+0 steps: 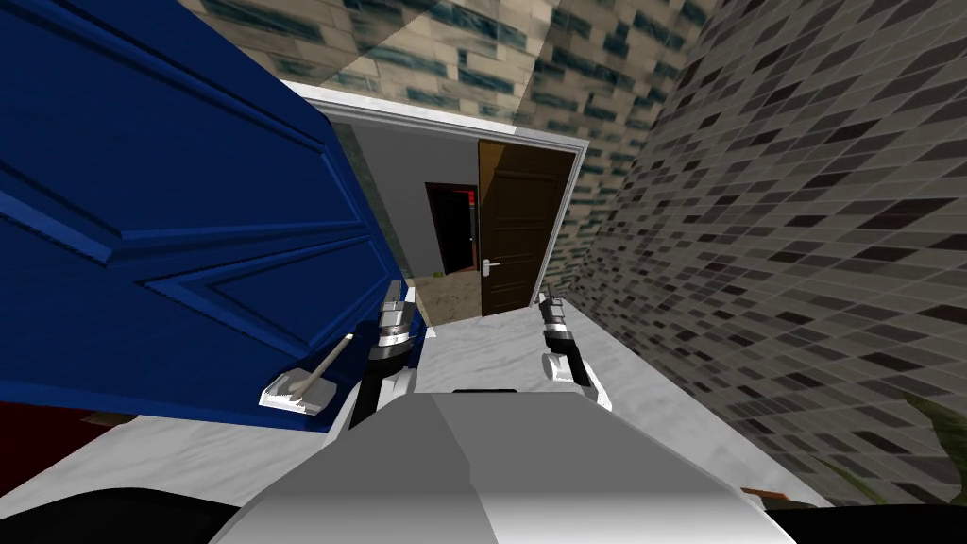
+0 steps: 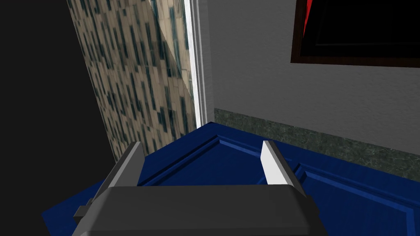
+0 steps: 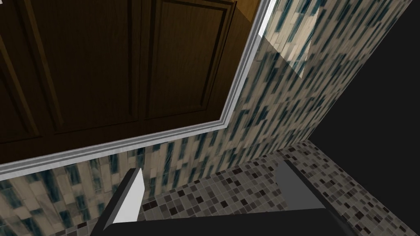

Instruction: Pull the door open

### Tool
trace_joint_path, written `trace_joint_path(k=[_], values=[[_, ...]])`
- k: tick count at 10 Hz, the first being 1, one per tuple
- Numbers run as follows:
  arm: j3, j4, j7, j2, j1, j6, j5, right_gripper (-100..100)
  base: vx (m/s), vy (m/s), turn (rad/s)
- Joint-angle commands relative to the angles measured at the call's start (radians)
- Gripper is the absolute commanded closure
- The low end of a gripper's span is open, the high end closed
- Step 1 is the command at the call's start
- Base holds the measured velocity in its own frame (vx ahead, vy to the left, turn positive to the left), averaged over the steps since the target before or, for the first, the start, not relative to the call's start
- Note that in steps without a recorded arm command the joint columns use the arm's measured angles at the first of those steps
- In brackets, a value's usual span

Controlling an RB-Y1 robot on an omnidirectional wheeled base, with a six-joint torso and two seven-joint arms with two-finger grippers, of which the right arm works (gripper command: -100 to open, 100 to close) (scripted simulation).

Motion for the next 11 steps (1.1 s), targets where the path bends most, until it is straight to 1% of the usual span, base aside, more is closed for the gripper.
trace_joint_path(k=[1, 11], values=[[0.003, 0.043, -0.008, -0.009, -0.02, 0.0, -0.003, -100, 0.097, 0.016, 0.081], [0.008, 0.315, -0.061, -0.073, -0.17, 0.025, -0.033, -100, 0.101, 0.0, 0.083]])
